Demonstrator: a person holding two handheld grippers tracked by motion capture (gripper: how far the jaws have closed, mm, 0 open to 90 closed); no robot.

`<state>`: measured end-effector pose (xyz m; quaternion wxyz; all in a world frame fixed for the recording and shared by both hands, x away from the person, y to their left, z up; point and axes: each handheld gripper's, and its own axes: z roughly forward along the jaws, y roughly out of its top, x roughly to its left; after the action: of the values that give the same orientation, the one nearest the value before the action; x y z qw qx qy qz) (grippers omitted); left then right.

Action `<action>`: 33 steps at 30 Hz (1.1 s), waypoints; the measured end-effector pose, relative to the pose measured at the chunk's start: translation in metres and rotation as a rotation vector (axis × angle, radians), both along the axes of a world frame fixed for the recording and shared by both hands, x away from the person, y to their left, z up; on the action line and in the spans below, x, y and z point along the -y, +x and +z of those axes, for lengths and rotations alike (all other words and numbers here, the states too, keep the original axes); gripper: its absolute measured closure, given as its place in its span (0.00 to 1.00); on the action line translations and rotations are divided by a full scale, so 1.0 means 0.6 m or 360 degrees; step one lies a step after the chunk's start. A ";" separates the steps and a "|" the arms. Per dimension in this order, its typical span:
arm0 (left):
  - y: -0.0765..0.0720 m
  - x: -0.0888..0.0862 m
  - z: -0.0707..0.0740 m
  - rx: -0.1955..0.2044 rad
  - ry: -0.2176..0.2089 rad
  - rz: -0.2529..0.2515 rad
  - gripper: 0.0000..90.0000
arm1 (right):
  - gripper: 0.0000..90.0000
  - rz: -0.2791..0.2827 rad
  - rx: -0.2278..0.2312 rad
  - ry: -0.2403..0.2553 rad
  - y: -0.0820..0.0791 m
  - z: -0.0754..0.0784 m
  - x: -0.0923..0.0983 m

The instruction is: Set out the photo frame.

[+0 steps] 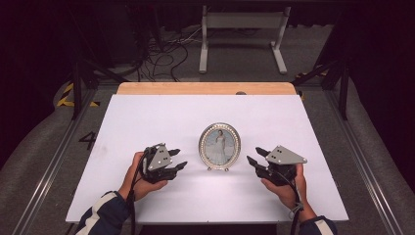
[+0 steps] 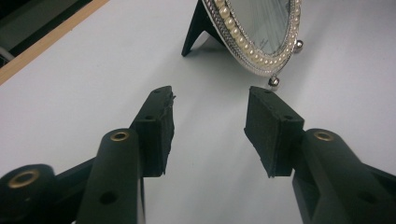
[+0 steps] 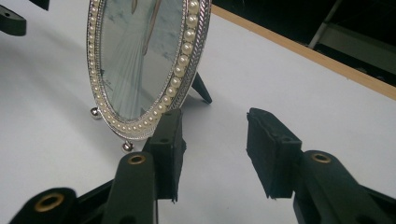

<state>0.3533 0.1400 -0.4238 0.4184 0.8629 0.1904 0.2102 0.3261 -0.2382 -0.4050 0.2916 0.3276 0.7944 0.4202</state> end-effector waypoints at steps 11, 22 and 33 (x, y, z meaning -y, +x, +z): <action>-0.014 -0.042 -0.015 -0.0018 0.0017 0.0050 0.40 | 0.47 -0.0014 0.0007 -0.0081 -0.007 -0.012 0.012; -0.029 -0.078 -0.030 -0.0011 0.0036 0.0135 0.22 | 0.35 -0.0096 0.0013 -0.0094 -0.013 -0.027 0.034; -0.037 -0.128 -0.040 -0.0038 0.0018 0.0277 0.16 | 0.27 -0.0189 0.0043 -0.0091 -0.030 -0.037 0.068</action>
<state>0.3310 0.2171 -0.4477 0.3913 0.8478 0.2686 0.2365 0.3083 -0.2793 -0.4274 0.3360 0.3599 0.7812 0.3837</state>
